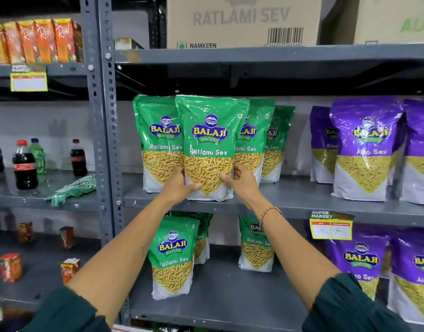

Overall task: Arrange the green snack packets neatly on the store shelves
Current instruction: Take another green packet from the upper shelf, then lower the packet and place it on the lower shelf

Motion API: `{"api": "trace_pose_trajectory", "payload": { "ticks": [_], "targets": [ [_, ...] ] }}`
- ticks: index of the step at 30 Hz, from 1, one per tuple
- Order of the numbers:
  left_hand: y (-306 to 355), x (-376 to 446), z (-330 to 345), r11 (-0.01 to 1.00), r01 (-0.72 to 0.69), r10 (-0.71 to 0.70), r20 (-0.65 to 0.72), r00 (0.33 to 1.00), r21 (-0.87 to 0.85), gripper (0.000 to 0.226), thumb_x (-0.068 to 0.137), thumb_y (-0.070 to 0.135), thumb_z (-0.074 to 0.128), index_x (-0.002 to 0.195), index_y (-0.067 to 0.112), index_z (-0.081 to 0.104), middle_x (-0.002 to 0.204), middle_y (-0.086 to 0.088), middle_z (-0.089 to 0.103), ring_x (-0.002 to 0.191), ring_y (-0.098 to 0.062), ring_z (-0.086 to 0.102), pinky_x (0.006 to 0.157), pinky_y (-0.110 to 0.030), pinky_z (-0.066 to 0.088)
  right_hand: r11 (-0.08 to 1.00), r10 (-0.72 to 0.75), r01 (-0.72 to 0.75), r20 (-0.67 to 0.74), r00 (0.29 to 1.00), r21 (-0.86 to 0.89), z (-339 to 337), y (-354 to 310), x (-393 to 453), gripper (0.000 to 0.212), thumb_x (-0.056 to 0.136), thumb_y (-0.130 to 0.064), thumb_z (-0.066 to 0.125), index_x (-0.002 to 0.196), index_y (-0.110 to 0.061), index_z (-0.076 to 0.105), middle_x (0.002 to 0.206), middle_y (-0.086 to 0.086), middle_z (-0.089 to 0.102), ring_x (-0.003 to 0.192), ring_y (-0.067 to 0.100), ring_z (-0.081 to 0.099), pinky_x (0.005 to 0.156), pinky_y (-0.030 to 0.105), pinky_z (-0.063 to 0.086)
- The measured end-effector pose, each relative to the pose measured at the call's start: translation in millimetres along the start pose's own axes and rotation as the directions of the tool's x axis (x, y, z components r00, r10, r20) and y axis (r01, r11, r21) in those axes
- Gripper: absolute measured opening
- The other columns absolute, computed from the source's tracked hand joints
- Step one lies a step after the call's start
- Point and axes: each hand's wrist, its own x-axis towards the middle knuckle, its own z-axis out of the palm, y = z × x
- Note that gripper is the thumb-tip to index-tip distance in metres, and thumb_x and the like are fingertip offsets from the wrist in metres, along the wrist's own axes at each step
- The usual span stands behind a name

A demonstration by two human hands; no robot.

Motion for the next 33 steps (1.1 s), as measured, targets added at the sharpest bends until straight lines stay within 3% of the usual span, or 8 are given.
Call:
{"api": "trace_pose_trajectory", "payload": {
  "ticks": [4, 9, 13, 18, 20, 25, 30, 33],
  "targets": [
    [3.3, -3.7, 0.8, 0.999, 0.007, -0.006, 0.014, 1.000, -0.038, 0.071, 0.077, 0.028, 0.071, 0.127, 0.008, 0.025, 0.131, -0.014, 0.050, 0.122, -0.034, 0.048, 0.105, -0.048, 0.039, 1.000, -0.022, 0.022, -0.045, 0.999, 0.006, -0.7, -3.1, -5.3, 0.044, 0.078, -0.012, 0.069, 0.118, -0.003, 0.053, 0.116, 0.012, 0.062, 0.106, 0.022, 0.056, 0.093, 0.030, 0.044],
    [8.7, -26.7, -1.9, 0.995, -0.062, 0.063, 0.013, 0.998, -0.080, 0.068, 0.078, 0.028, 0.070, 0.124, 0.011, 0.024, 0.119, -0.002, 0.045, 0.109, -0.021, 0.045, 0.091, -0.034, 0.037, 0.999, -0.019, 0.021, -0.051, 0.999, 0.045, -12.2, -7.6, -24.6, 0.035, 0.076, -0.011, 0.070, 0.108, -0.008, 0.058, 0.102, 0.002, 0.064, 0.100, 0.019, 0.058, 0.093, 0.034, 0.049],
    [16.5, -59.9, -7.7, 0.975, -0.142, 0.148, 0.025, 0.989, -0.172, 0.067, 0.076, 0.027, 0.072, 0.122, 0.016, 0.025, 0.116, 0.007, 0.043, 0.110, -0.015, 0.044, 0.094, -0.032, 0.036, 0.994, -0.037, 0.043, -0.058, 0.998, 0.096, -27.0, -16.8, -58.0, 0.039, 0.073, -0.014, 0.073, 0.110, -0.015, 0.059, 0.095, -0.012, 0.063, 0.091, 0.005, 0.059, 0.080, 0.020, 0.049],
    [7.4, -104.7, 0.7, 0.964, -0.129, 0.146, 0.060, 0.987, -0.231, 0.063, 0.069, 0.030, 0.079, 0.111, 0.023, 0.032, 0.121, -0.002, 0.055, 0.113, -0.021, 0.055, 0.099, -0.042, 0.044, 0.985, -0.043, 0.052, -0.059, 0.997, 0.162, -45.9, -13.8, -116.9, 0.042, 0.067, -0.012, 0.078, 0.104, -0.019, 0.061, 0.097, -0.006, 0.068, 0.091, 0.006, 0.065, 0.076, 0.018, 0.054],
    [-2.2, -122.2, 11.9, 0.964, -0.127, 0.146, 0.063, 0.987, -0.235, 0.068, 0.064, 0.031, 0.081, 0.114, 0.025, 0.035, 0.119, 0.004, 0.056, 0.113, -0.016, 0.055, 0.097, -0.037, 0.045, 0.981, -0.029, 0.039, -0.054, 0.998, 0.190, -48.7, -4.7, -140.1, 0.041, 0.066, -0.007, 0.079, 0.100, -0.021, 0.061, 0.097, -0.004, 0.069, 0.092, 0.008, 0.067, 0.077, 0.018, 0.054],
    [-35.7, -159.8, 51.4, 0.982, -0.062, 0.091, 0.159, 0.983, -0.180, 0.080, 0.058, 0.034, 0.084, 0.127, 0.025, 0.042, 0.114, 0.014, 0.056, 0.106, -0.005, 0.051, 0.079, -0.012, 0.036, 0.975, 0.106, -0.102, -0.008, 0.994, 0.195, -46.4, 40.5, -185.5, 0.055, 0.064, -0.002, 0.078, 0.115, -0.005, 0.057, 0.110, 0.009, 0.067, 0.100, 0.016, 0.065, 0.087, 0.028, 0.054],
    [-80.9, -180.5, 92.4, 0.994, 0.047, -0.020, 0.257, 0.966, -0.098, 0.082, 0.057, 0.035, 0.084, 0.127, 0.018, 0.045, 0.127, -0.001, 0.060, 0.117, -0.022, 0.055, 0.100, -0.037, 0.042, 0.962, 0.237, -0.239, 0.036, 0.971, 0.133, -36.9, 101.3, -213.6, 0.051, 0.062, 0.001, 0.079, 0.109, -0.003, 0.060, 0.109, 0.014, 0.067, 0.100, 0.022, 0.064, 0.090, 0.038, 0.052],
    [-106.7, -181.8, 119.4, 0.992, 0.119, -0.103, 0.298, 0.949, -0.036, 0.085, 0.056, 0.032, 0.085, 0.128, 0.015, 0.045, 0.129, -0.004, 0.057, 0.116, -0.019, 0.052, 0.095, -0.029, 0.036, 0.937, 0.324, -0.327, 0.048, 0.945, 0.119, -28.9, 143.8, -220.5, 0.048, 0.060, 0.005, 0.078, 0.103, -0.004, 0.060, 0.089, -0.002, 0.071, 0.084, 0.009, 0.066, 0.082, 0.031, 0.055]
  ]
}}
